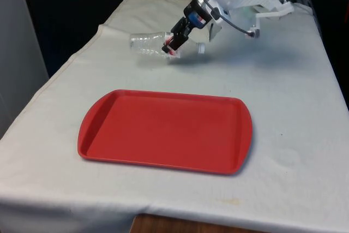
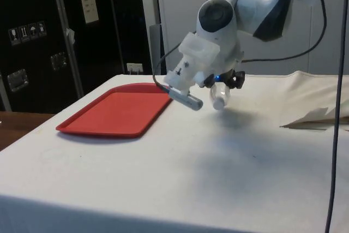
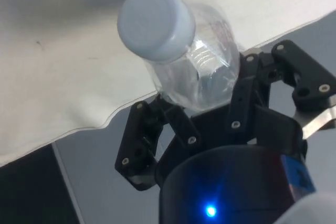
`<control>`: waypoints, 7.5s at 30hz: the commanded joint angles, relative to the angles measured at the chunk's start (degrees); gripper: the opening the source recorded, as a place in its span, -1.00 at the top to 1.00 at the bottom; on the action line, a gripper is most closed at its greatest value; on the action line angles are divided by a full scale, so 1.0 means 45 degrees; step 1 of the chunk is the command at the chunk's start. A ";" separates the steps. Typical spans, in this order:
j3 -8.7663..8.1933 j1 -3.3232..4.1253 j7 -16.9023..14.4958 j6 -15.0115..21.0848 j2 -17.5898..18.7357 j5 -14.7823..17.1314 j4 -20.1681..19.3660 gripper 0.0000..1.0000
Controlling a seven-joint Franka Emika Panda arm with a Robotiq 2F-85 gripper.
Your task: Place the bottle upright on the tray.
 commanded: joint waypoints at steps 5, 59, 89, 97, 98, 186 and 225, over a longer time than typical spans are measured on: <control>-0.0089 -0.0076 -0.0611 0.0140 -0.0484 0.0509 -0.0089 0.30; -0.0611 -0.0140 -0.0598 0.2305 -0.1184 0.3476 0.0458 0.30; -0.0789 -0.0191 -0.1070 0.3132 -0.1910 0.5577 0.0560 0.30; -0.0904 -0.0153 -0.1642 0.2852 -0.2432 0.6150 0.0637 0.30; -0.0917 -0.0140 -0.1808 0.2712 -0.2610 0.6303 0.0662 0.30; -0.0726 0.0051 -0.4240 0.0866 -0.2687 1.2771 0.5959 0.30; -0.0637 0.0064 -0.4074 0.3259 -0.1795 1.7418 0.6061 0.30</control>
